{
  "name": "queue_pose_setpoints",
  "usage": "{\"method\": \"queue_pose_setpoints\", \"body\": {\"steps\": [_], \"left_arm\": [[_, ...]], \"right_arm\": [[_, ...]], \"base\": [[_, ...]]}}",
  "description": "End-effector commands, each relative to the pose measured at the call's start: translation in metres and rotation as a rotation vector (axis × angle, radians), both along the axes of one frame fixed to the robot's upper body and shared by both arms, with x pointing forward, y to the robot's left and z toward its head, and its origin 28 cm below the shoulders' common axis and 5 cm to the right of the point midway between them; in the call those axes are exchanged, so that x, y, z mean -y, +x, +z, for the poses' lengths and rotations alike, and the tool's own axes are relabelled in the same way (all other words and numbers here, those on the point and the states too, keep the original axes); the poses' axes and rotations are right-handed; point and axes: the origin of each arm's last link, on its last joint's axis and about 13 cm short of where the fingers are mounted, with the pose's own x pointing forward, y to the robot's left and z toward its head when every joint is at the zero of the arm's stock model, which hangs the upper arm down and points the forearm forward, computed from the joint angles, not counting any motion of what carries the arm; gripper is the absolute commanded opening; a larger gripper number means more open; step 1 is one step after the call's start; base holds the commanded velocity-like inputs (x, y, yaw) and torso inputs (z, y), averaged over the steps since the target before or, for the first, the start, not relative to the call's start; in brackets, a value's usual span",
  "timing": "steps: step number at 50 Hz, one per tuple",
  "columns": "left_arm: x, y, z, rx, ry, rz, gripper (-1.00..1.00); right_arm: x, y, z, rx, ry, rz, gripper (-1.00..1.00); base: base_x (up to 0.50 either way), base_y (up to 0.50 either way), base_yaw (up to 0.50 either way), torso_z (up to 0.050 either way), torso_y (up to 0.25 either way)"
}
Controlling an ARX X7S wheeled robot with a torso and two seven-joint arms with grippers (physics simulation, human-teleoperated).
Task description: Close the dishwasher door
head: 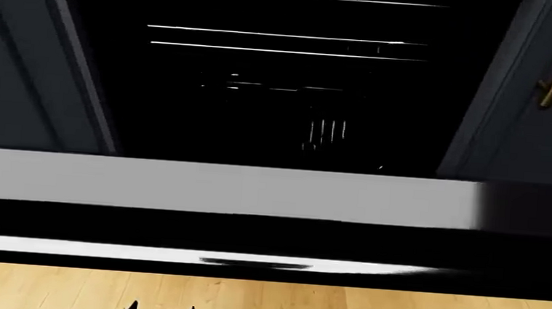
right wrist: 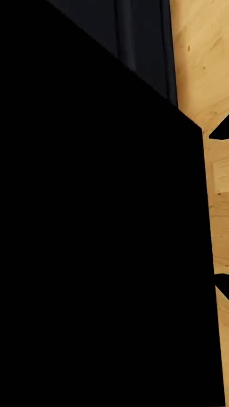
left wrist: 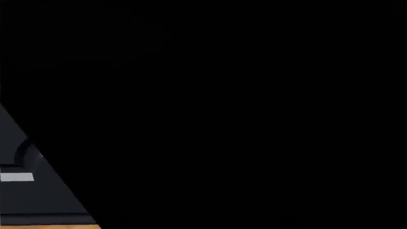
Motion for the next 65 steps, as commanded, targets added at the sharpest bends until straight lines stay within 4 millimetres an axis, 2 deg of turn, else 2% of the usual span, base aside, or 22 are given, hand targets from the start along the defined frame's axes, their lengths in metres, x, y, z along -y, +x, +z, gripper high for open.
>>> {"method": "queue_pose_setpoints", "body": {"steps": [1, 9, 34, 55, 65], "left_arm": [[0.0, 0.0, 0.0, 0.0, 0.001, 0.0, 1.0], [0.0, 0.0, 0.0, 0.0, 0.001, 0.0, 1.0], [0.0, -0.001, 0.0, 0.002, 0.003, -0.003, 1.0], [0.004, 0.0, 0.005, 0.039, 0.072, -0.031, 1.0], [0.008, 0.006, 0.024, 0.083, 0.082, -0.047, 1.0]], "right_arm": [[0.0, 0.0, 0.0, -0.002, 0.001, 0.0, 1.0], [0.0, -0.001, 0.0, 0.004, 0.0, 0.002, 1.0], [0.0, -0.001, 0.0, 0.01, -0.002, -0.001, 1.0], [-0.004, 0.005, 0.005, 0.008, -0.085, -0.013, 1.0], [-0.008, 0.01, 0.022, 0.027, -0.049, -0.009, 1.0]], "base": [[0.5, 0.0, 0.0, 0.0, 0.0], [0.5, 0.0, 0.0, 0.0, 0.0], [0.0, 0.0, 0.0, 0.0, 0.0], [0.0, 0.0, 0.0, 0.0, 0.0], [0.0, 0.0, 0.0, 0.0, 0.0]]}}
